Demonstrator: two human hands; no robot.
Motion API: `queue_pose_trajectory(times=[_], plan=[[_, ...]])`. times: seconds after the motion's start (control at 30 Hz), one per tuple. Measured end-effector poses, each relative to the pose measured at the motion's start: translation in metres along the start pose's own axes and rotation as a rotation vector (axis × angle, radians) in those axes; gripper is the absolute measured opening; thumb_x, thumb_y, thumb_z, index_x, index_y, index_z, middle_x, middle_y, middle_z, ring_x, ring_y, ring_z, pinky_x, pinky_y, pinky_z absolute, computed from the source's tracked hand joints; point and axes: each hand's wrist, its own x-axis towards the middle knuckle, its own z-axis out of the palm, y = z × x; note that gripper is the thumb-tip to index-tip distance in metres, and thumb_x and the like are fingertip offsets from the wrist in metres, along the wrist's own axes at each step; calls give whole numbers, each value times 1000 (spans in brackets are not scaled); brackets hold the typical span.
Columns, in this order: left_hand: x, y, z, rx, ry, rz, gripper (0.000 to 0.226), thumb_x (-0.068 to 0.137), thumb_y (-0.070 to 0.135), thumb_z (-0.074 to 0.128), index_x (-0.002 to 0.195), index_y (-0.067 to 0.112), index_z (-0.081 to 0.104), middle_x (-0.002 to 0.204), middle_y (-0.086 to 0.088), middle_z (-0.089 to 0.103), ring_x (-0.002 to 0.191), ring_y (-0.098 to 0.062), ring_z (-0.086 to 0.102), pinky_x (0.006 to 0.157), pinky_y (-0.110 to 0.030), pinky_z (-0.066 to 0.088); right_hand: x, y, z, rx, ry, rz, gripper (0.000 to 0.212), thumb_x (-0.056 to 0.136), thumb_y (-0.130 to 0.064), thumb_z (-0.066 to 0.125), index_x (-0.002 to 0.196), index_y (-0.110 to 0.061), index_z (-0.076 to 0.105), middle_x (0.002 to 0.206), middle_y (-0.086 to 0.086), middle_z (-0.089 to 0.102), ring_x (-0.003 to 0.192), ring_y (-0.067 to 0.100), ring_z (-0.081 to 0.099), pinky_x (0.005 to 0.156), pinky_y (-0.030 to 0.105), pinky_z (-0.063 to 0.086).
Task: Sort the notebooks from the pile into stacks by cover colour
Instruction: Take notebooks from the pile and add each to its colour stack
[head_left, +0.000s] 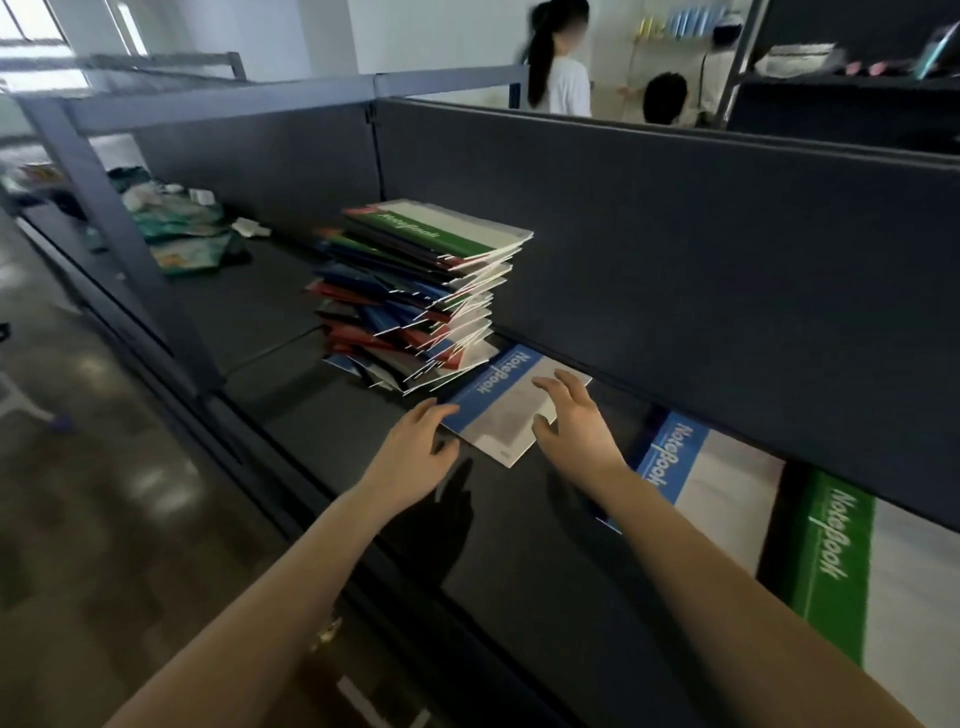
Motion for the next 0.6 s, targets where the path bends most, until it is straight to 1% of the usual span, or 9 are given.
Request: queue_pose_trajectory(times=[0.07,0.17,0.23,0.3,0.33,0.4,0.47,0.53,0.6], plan=[[9,-12,0,20,-66,-31,50,96,26,53,143,21,38,152,-8,32,138,-25,33,113,-41,30,7,-1,15,26,-69,80,55,94,-19,49,146,-23,31,158,5,12,131,34,40,109,37,34],[24,-26,1,71,-114,-42,52,97,28,50,145,16,35,148,-9,36,136,-25,34,113,-40,29,14,-4,36,-81,-142,167,57,96,-28,45,149,-24,23,159,7,7,144,36,12,118,45,15],[34,-29,3,97,-101,-17,51,97,27,50,144,14,35,146,-9,38,136,-25,33,113,-40,27,14,-6,48,-219,-102,155,54,95,-34,42,147,-24,28,157,6,14,143,37,6,119,47,6],[44,-28,8,74,-94,19,52,97,28,51,145,15,34,146,-8,38,136,-24,33,113,-41,29,13,-6,57,-280,-24,141,52,95,-36,42,144,-23,34,153,4,22,143,34,8,118,45,5],[47,-27,13,38,-96,28,54,96,28,53,145,17,34,146,-8,37,135,-24,33,112,-42,31,13,-5,59,-259,25,134,51,95,-36,44,143,-22,37,152,3,26,143,31,12,118,42,7],[54,-24,22,-53,-69,25,56,92,29,59,143,22,36,145,-11,37,133,-25,36,108,-42,37,13,-2,58,-124,133,138,48,94,-33,49,140,-18,43,148,3,34,141,24,21,116,36,15],[57,-19,29,-157,17,18,53,88,25,65,135,21,42,140,-11,41,127,-23,42,100,-34,43,11,1,56,27,206,175,44,94,-26,52,136,-16,48,148,3,38,140,21,27,112,31,26],[58,-14,30,-248,108,13,44,87,18,66,127,18,47,134,-11,45,119,-20,50,88,-24,45,10,2,56,139,276,191,40,93,-22,53,132,-15,53,145,3,42,135,19,37,103,23,35],[57,-10,28,-266,155,22,41,87,9,66,124,15,48,132,-10,47,118,-19,51,86,-19,43,8,2,56,214,338,187,36,92,-18,55,128,-14,56,139,4,47,128,18,44,97,19,40]])
